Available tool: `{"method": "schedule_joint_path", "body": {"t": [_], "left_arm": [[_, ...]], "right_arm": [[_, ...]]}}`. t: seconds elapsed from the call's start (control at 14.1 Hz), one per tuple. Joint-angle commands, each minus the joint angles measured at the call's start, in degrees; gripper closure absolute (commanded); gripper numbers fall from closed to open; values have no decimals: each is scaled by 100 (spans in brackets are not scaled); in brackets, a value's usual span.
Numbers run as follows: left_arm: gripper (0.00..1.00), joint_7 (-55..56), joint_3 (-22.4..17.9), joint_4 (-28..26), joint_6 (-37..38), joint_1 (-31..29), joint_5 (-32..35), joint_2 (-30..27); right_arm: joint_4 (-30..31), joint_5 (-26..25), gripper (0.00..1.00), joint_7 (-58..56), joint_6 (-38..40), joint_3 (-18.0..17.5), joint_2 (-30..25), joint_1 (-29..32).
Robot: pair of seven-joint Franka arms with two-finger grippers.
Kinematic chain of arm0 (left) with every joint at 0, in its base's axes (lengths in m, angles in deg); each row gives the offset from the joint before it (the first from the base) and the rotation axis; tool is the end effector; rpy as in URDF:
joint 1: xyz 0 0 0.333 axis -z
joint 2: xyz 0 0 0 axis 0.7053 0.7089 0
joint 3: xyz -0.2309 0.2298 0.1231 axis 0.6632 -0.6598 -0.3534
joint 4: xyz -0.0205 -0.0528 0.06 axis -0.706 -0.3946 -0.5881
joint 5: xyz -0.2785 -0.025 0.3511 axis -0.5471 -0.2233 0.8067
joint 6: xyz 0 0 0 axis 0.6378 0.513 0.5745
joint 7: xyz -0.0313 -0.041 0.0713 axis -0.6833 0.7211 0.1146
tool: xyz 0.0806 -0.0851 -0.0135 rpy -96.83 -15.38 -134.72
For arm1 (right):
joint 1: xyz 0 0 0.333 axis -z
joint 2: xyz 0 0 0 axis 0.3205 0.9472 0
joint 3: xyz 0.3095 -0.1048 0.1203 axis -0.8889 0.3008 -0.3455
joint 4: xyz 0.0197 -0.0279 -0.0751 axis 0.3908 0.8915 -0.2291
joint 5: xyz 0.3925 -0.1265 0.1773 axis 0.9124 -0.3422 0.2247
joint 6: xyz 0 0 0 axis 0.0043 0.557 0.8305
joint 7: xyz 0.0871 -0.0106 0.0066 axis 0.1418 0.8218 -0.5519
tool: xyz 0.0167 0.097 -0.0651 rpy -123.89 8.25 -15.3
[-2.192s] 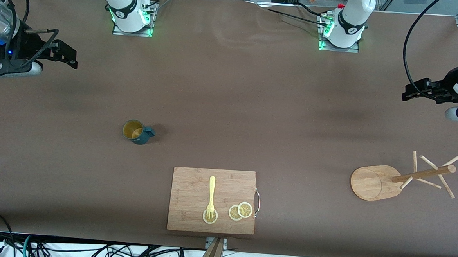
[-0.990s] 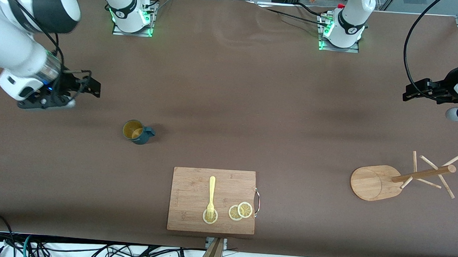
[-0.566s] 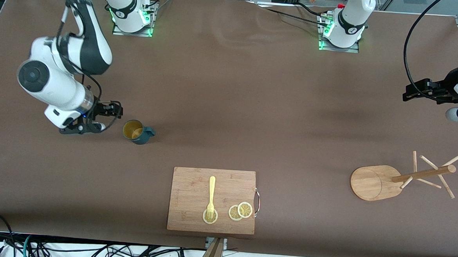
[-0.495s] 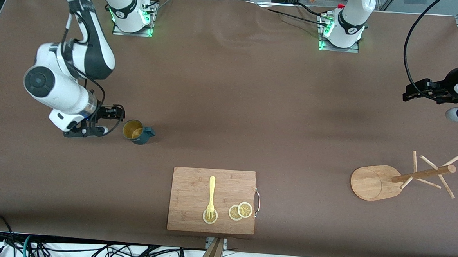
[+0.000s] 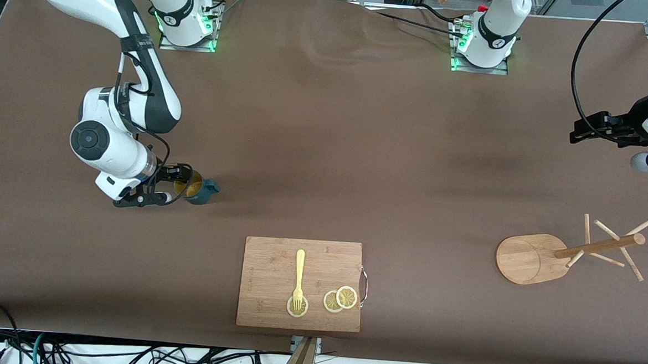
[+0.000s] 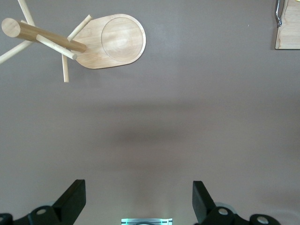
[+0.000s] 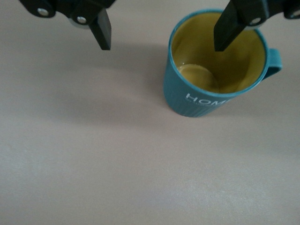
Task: Pass cup and hang on rack
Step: 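Grasp the teal mug by its rim with the right gripper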
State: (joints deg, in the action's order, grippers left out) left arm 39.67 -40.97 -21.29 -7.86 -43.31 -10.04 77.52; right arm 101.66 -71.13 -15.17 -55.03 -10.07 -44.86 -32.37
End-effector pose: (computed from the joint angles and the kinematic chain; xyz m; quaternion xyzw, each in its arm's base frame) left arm 0.6395 -0.0013 0.6218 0.9965 0.0067 -0.0817 0.0163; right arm 0.6637 0.1147 0.2420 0.9957 0.0816 -0.0422 0.0124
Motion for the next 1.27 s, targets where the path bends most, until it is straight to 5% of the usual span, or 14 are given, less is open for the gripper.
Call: {"method": "schedule_joint_path", "body": {"t": [0.0, 0.14, 0.57, 0.92, 1.2], "left_arm": [[0, -76, 0, 180, 63, -23, -56, 83], [0, -76, 0, 180, 72, -31, -64, 101], [0, -76, 9, 294, 90, 4, -64, 171], [0, -76, 9, 294, 90, -14, -56, 171], [0, -76, 0, 294, 90, -31, -64, 171]], "right_arm": [[-73, 3, 14, 173, -159, -11, 161, -38], [-82, 3, 29, 323, -159, -11, 170, -65], [-91, 38, 100, 849, -124, -11, 232, -152], [-274, 38, 100, 1026, 129, -63, 100, -433], [-1660, 38, 100, 1884, 1533, -809, 187, -573]]}}
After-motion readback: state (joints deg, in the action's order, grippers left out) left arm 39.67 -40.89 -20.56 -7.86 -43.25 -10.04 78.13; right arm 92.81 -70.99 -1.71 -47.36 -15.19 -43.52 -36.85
